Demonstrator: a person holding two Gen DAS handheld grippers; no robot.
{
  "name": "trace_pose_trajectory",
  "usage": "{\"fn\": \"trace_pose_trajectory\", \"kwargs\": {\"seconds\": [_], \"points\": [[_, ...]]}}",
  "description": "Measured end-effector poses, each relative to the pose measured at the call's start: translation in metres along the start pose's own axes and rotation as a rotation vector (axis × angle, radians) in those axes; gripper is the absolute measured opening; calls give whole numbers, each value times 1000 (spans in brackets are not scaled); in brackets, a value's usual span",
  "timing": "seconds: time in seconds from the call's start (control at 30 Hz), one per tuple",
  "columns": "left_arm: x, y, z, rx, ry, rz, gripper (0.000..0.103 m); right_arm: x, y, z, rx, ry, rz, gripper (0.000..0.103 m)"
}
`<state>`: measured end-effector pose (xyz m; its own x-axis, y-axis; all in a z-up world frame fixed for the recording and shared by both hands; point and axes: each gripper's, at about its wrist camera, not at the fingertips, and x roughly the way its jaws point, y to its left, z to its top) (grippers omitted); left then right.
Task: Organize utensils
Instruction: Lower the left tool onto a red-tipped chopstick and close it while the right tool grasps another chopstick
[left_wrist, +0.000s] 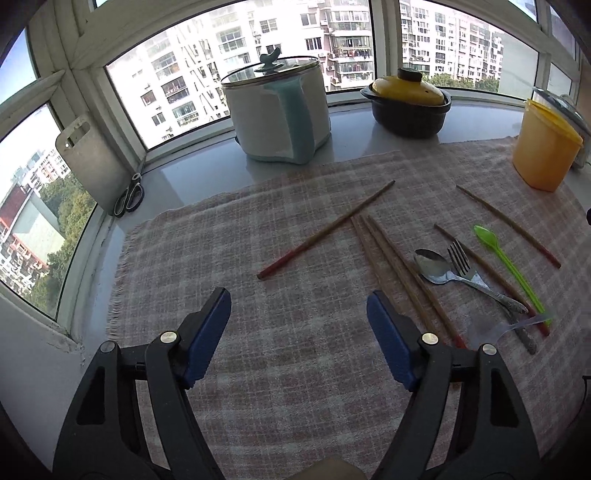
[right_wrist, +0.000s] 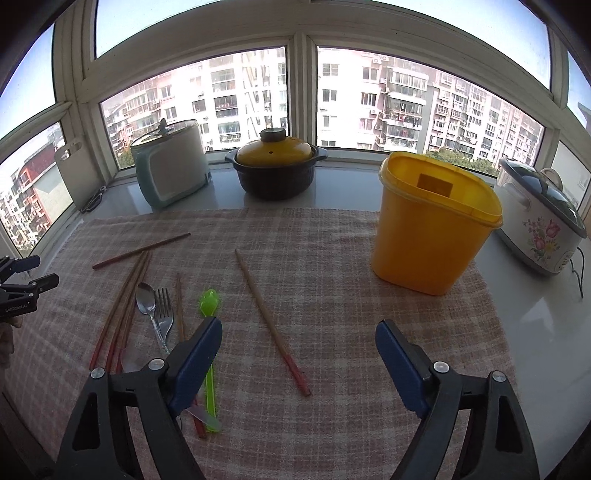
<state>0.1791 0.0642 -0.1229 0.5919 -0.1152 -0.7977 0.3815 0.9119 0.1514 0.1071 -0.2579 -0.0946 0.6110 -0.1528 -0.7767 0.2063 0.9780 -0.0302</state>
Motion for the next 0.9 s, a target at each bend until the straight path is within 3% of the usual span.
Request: {"fn": "trace_pose_trajectory", "kwargs": {"seconds": [0.03, 0.1, 0.17, 0.37, 0.5, 0.57, 0.63, 0.77, 0.9], "points": [[6, -1, 6, 12, 4, -14, 64, 3, 0, 1, -11, 11, 2, 83], [19, -1, 18, 25, 12, -49, 56, 9, -1, 4, -21, 34, 22, 79], [37, -1, 30, 30, 49, -92, 36, 15, -3, 8, -19, 61, 45, 78], [78, 0, 53, 52, 135, -128, 34, 40, 3, 23, -74, 129, 107, 71], [99, -2, 61, 83, 167, -118, 33, 64, 7, 27, -78, 218, 158, 56], [111, -2, 62, 94, 200, -133, 25, 75, 9, 28, -86, 243, 159, 52], [120, -5, 62, 119, 224, -151, 24, 84, 11, 28, -92, 267, 162, 48], [133, -12, 63, 199, 246, -166, 20, 100, 12, 28, -93, 311, 175, 44], [146, -11, 69, 200, 274, -218, 16, 115, 14, 29, -96, 342, 186, 42]]}}
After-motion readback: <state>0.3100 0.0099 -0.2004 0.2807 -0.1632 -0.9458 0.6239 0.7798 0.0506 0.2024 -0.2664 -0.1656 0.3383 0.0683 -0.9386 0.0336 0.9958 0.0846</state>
